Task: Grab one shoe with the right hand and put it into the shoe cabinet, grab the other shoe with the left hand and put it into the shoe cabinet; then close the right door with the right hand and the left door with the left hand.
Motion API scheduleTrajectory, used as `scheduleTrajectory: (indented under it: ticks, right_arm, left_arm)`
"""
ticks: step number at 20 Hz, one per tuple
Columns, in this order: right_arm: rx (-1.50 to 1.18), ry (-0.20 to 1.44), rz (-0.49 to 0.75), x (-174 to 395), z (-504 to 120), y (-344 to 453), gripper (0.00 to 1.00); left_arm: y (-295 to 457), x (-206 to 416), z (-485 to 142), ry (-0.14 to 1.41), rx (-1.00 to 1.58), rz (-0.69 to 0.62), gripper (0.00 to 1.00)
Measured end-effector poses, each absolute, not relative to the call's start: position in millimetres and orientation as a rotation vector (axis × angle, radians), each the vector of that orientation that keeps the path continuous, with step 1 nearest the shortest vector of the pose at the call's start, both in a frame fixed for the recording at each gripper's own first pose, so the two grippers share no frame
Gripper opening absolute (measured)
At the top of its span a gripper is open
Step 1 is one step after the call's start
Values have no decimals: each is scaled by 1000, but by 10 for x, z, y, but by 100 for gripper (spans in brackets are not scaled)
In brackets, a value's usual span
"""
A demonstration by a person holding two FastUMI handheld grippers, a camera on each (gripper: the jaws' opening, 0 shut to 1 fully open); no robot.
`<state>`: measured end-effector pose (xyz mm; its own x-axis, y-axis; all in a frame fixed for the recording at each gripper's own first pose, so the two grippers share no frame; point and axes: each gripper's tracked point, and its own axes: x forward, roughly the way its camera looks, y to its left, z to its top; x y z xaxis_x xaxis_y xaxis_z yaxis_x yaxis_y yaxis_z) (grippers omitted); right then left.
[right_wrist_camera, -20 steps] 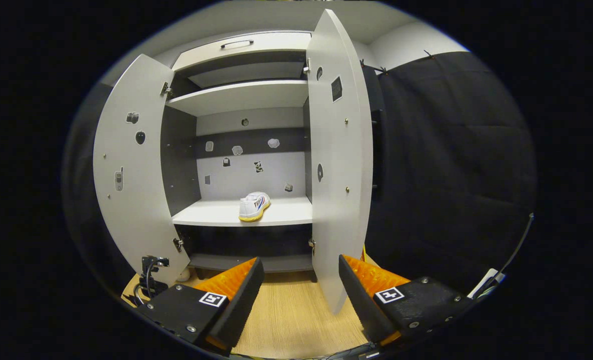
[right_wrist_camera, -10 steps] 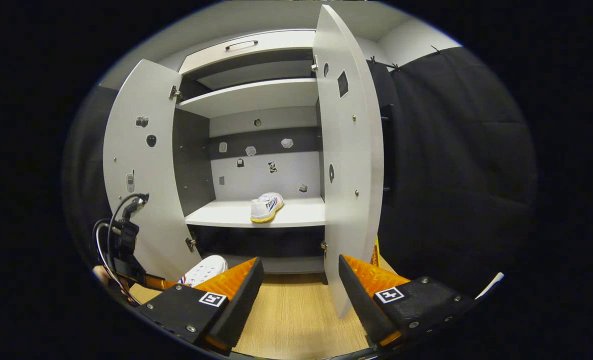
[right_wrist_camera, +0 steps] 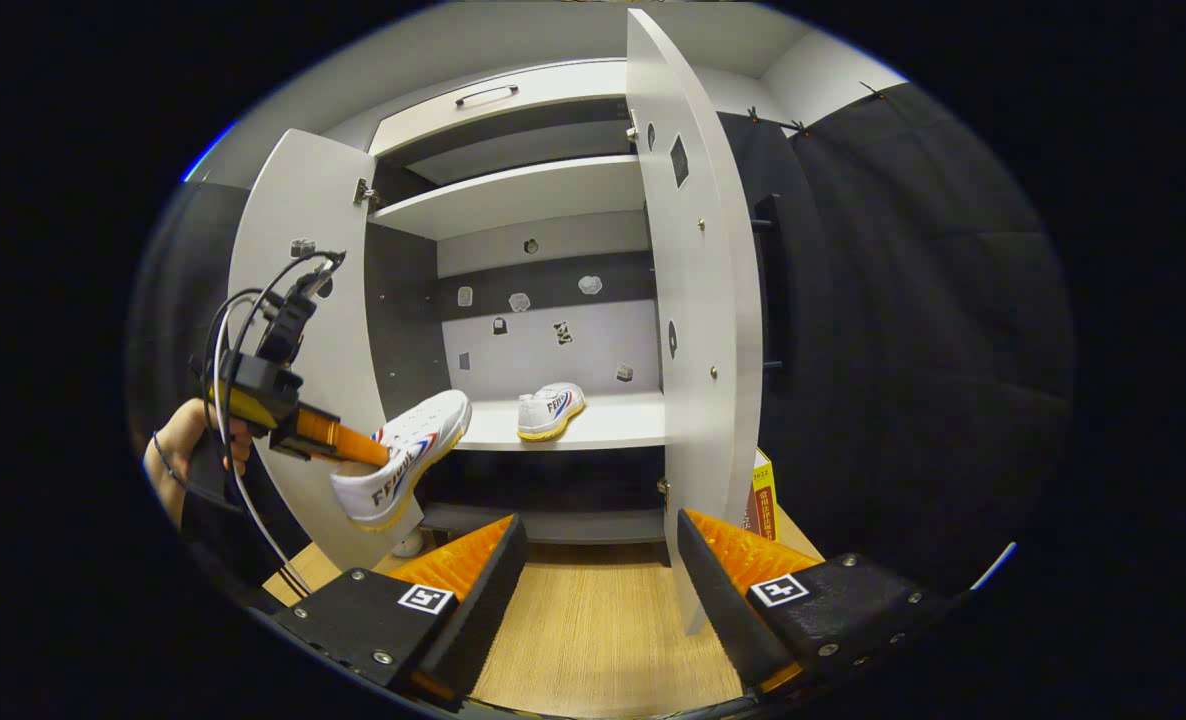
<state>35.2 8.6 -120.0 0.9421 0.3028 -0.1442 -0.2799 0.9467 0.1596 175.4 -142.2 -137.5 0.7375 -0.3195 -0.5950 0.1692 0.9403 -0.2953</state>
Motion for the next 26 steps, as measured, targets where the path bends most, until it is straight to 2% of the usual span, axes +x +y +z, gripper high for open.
scheduleTrajectory:
  ticks: [7,14,19,26]
  right_arm:
    - [159,180,251,412,-1276,-98,93]
    - [160,197,206,554,-1330,-216,93]
    - [176,211,189,635,-1345,-215,93]
    - [177,210,193,674,-1349,-138,93]
  left_arm:
    - [-1596,2772,-924,649,-216,-284,6]
    - [-1603,3790,-1420,719,-180,-227,6]
    - [-1628,4026,-1847,814,-190,-210,6]
    - [-1631,4119,-1959,838,-158,-217,6]
